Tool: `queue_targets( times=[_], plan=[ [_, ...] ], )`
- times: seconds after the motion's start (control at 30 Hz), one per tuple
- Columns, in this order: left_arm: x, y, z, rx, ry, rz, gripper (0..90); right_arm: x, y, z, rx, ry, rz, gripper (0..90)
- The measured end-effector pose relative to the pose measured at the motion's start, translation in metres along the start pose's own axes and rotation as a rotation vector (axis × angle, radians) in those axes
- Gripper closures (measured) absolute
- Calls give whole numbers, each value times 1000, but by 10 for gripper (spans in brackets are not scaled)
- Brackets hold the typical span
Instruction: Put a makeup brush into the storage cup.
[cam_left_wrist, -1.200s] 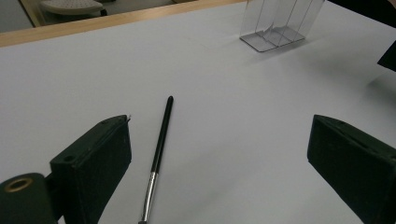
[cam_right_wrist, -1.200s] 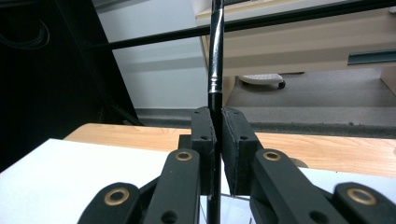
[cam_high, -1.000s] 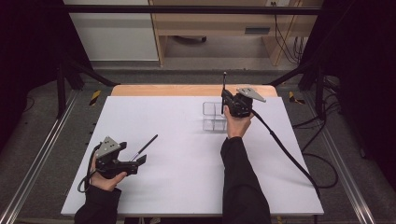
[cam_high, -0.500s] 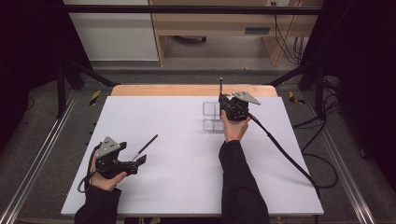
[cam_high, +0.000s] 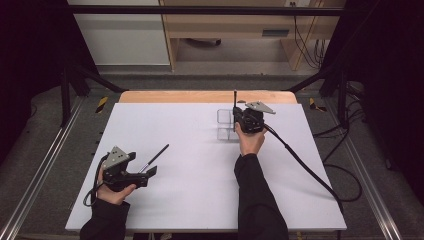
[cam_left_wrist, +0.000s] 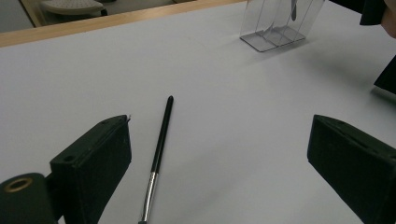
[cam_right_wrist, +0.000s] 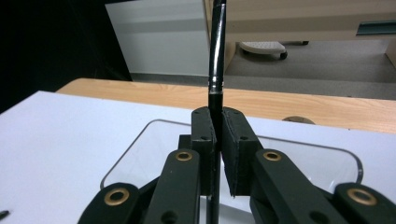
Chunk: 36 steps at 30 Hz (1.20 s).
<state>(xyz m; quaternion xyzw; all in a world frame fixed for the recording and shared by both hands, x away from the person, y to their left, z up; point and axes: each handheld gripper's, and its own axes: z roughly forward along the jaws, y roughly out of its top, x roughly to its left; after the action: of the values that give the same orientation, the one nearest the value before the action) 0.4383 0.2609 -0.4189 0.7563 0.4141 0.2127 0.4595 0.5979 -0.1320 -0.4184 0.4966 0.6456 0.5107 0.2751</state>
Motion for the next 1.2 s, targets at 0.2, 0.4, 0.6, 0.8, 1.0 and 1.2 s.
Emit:
queue_targets(
  times=[0.2,0.4,0.6,0.8,1.0,1.2],
  plan=[
    [0,0,1,2,0,2,55,3,-3,-1,38,2,-13,844],
    [0,0,1,4,1,4,55,4,-3,-5,55,-10,-35,842],
    [-1,0,1,4,1,4,55,6,-2,-14,70,1,-56,818],
    [-1,0,1,6,1,4,55,4,1,-31,65,34,-65,777],
    [-1,0,2,6,2,6,55,4,3,-51,78,105,-78,655],
    [-1,0,1,5,2,3,55,4,0,-73,89,170,-89,515]
  ],
)
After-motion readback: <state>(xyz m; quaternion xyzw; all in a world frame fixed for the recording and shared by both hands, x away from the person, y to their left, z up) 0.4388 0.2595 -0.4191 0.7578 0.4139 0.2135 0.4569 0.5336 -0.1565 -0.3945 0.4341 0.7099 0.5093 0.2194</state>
